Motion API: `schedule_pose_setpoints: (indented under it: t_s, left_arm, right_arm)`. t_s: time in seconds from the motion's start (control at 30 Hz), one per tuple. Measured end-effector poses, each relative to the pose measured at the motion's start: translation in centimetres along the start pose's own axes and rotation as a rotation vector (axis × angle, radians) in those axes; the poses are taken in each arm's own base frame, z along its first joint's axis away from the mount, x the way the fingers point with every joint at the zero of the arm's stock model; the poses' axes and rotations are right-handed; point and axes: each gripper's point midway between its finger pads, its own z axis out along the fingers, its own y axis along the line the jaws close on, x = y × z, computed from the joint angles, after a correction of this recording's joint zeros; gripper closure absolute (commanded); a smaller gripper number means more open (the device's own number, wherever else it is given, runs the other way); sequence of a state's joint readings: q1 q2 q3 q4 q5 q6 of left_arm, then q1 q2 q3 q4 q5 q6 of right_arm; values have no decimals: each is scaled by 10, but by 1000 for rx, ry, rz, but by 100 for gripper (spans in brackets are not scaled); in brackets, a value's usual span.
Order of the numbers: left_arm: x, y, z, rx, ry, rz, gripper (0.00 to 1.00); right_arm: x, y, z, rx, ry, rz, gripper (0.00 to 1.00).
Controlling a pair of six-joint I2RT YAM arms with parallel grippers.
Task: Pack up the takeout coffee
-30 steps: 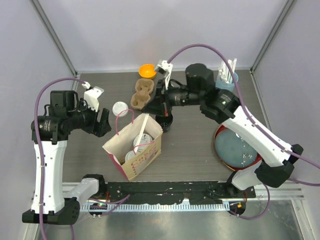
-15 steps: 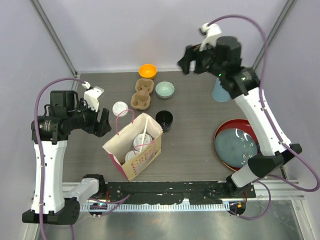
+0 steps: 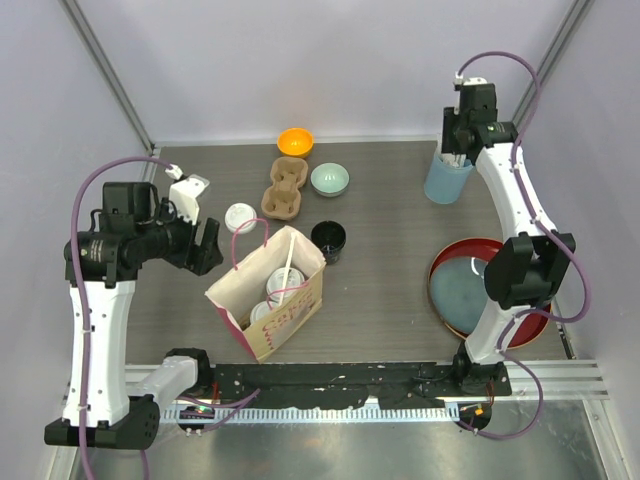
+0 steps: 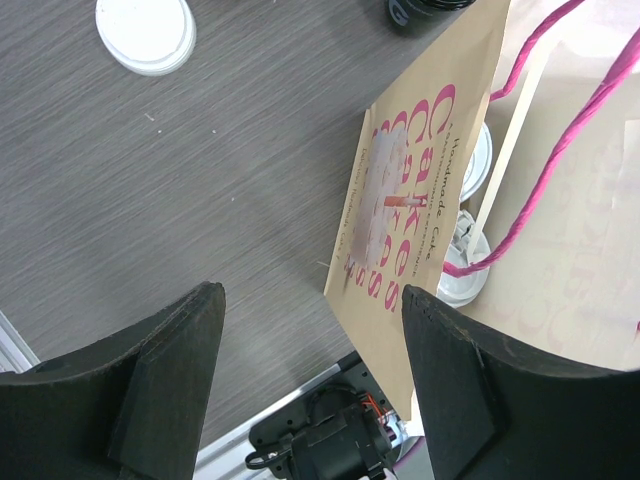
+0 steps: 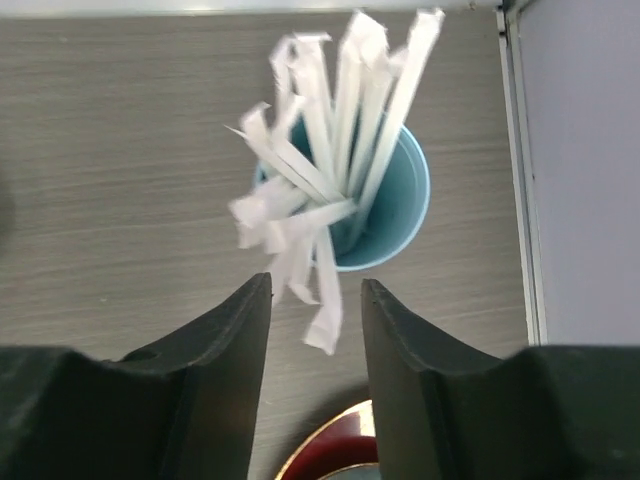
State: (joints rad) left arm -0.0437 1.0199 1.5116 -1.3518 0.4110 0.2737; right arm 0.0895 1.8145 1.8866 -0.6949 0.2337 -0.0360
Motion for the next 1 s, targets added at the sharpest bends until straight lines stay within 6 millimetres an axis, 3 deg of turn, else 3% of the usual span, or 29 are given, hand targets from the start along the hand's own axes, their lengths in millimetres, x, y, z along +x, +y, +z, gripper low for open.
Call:
schedule_pose_setpoints:
  t_s: [0.1,0.3,0.5,0.8,1.0]
  left_arm:
    - [2,0,2,3,8,-4,25]
    - [4,0,3,5,15,-6,25]
    - [4,0,3,5,15,-7,25]
    - [4,1,4,5,18,-7,25]
    - [4,1,4,6,18,-4,25]
  right_arm:
    - [24,-13,10,15,51,12,50]
    - [64,-18,22,20,142,18,60]
    - [63,-18,27,1,123,32,60]
    - [53,-17,31,-16,79,8,72]
    - [55,-15,37,-27,85,-4,69]
